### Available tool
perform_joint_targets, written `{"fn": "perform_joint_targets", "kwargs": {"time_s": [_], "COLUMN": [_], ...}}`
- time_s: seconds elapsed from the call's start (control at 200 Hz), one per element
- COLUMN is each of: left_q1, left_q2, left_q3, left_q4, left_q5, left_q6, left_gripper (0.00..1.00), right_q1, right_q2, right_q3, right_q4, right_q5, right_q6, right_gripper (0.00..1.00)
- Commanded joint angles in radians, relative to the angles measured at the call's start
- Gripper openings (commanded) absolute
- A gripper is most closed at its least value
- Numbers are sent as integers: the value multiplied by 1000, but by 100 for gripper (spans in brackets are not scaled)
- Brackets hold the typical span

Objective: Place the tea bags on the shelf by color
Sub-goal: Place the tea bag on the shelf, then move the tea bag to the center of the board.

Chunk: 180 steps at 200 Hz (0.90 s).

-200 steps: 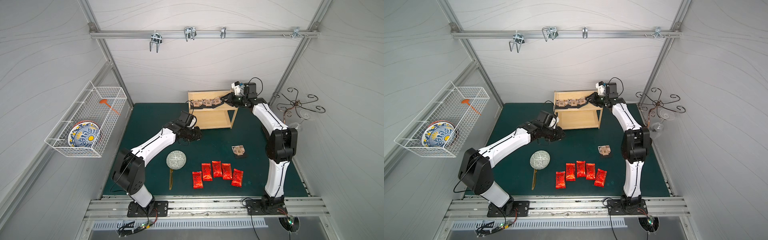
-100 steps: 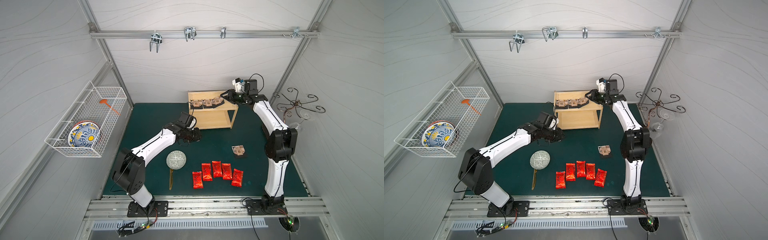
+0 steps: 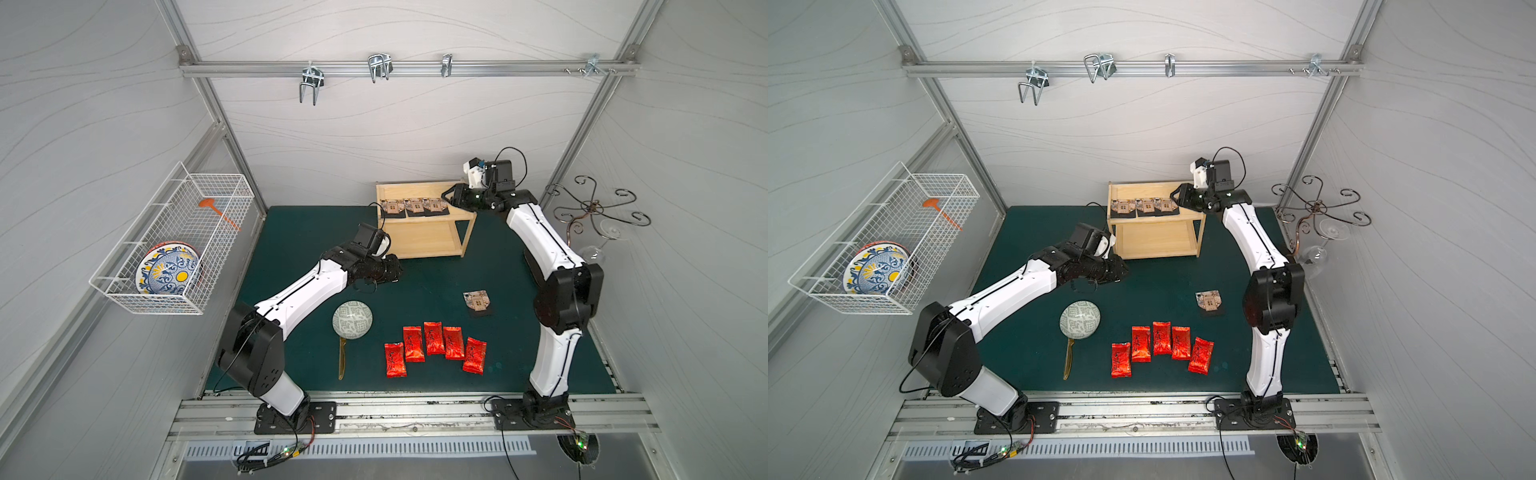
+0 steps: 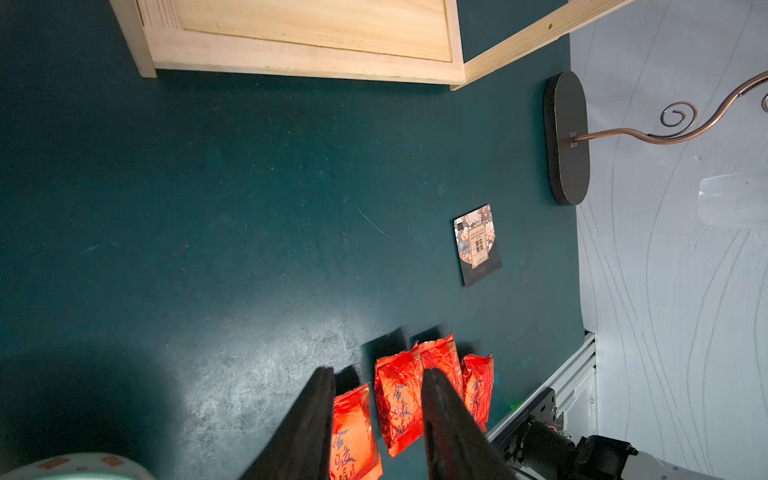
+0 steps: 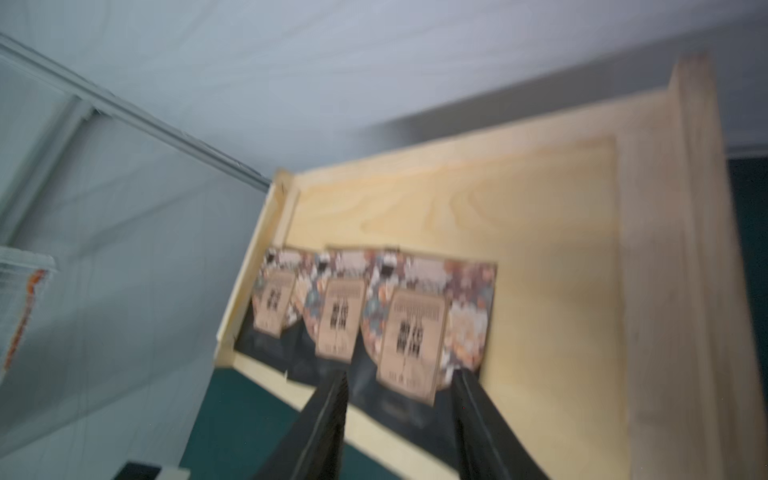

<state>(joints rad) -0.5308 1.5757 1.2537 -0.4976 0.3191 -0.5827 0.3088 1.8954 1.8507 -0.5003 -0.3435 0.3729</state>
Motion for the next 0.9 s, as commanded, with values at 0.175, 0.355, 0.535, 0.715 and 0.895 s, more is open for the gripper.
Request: {"fn": "perform_joint_targets", "kwargs": {"time_s": [0.175,0.355,0.535,0.715,0.895], "left_q1": [-47,-86,-102,-107,-109], "left_q2": [-45,-43,-28,-9,1], "left_q3": [-28,-33,-32,-40,-46], "left_q4": [3,14,10,27,33], "left_q5": [-1,-2,12,27,35], "left_q6": [-22,-34,-31,-37,-39], "left_gripper": [44,45,48,48,47], "right_q1": [139,126,1,-72,-110], "right_q2": [-420,-528,-486,-450,-401], "right_q3": [-670,-960,-1117,-1147,-1152], "right_q4": [86,147,250,293,333], "right_q5": [184,263,217,210,198], "right_q6": [42,118,172,158,148], "right_gripper": [43,43,45,52,53]}}
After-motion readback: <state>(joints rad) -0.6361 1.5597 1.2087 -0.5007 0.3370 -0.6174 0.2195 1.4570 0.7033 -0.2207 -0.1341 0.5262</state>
